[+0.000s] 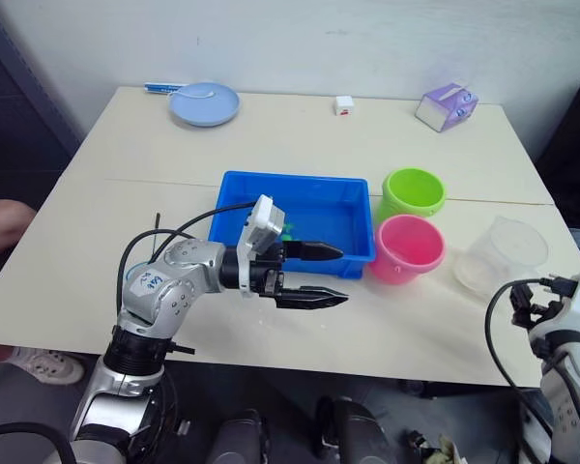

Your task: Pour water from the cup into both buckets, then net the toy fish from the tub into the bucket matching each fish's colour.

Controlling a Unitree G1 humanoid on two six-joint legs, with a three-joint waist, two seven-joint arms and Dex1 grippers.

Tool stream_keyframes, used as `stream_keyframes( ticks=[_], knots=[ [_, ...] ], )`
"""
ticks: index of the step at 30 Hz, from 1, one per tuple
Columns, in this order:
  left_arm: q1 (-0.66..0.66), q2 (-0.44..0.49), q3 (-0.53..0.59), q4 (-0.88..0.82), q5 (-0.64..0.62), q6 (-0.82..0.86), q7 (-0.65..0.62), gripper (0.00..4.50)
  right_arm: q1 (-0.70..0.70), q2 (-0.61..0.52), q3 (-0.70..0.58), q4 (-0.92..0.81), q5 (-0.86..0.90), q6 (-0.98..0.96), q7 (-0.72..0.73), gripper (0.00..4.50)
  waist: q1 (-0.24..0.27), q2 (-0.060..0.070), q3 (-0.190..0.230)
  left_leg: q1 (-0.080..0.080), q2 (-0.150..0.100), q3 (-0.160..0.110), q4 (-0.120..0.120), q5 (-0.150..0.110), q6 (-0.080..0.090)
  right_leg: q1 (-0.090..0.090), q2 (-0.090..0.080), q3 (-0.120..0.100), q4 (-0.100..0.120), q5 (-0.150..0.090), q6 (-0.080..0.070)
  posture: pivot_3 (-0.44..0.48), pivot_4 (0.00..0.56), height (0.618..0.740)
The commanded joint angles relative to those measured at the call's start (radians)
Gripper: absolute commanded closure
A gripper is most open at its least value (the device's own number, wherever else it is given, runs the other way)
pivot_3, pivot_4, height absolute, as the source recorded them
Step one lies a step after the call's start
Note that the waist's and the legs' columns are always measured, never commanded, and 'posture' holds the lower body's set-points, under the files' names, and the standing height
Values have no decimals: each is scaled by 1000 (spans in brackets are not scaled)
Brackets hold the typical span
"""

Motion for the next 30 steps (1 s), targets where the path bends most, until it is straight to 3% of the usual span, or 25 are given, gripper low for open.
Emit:
stream_keyframes(
  ticks=[1, 16, 20, 24, 25, 30],
  knots=[
    [-30, 0, 29, -27, -3, -22, 28, 116, -20, -20, -16, 50, -37, -50, -17, 0, 2, 0, 0, 0, 0, 0, -1, 0, 0, 0, 0, 0, 0, 0, 0, 0, 150, 739],
    [-30, 46, 27, -51, 13, -48, 61, 116, -143, -22, 25, 333, -132, -261, -82, 0, -3, 2, 0, 1, 0, 1, -4, 1, -1, 0, 0, 1, -1, 0, 0, 0, 150, 739],
    [-33, 52, 29, -49, 16, -53, 68, 0, -157, -28, 43, 371, -142, -316, -62, 1230, -3, 2, 0, 2, 0, 1, -5, 1, -1, 0, 0, 1, -1, 0, 0, 0, 150, 739],
    [-31, 57, 30, -51, 18, -56, 72, 0, -158, -28, 41, 405, -132, -359, -53, 3316, -5, 2, 0, 2, 0, 1, -5, 2, -1, 0, 0, 1, -1, 0, 0, 0, 150, 739],
    [-31, 58, 29, -51, 18, -56, 73, 0, -155, -28, 39, 407, -125, -375, -44, 3667, -6, 2, 0, 2, 0, 1, -5, 2, -1, 0, 0, 1, -1, 0, 0, 0, 150, 739],
    [-38, 60, 27, -38, 22, -62, 70, 0, -135, -24, 16, 374, -89, -417, -22, 3831, 4, 2, 0, 2, 0, -1, -5, 2, -1, 1, 0, 1, -3, 0, 0, 0, 150, 739]
  ],
)
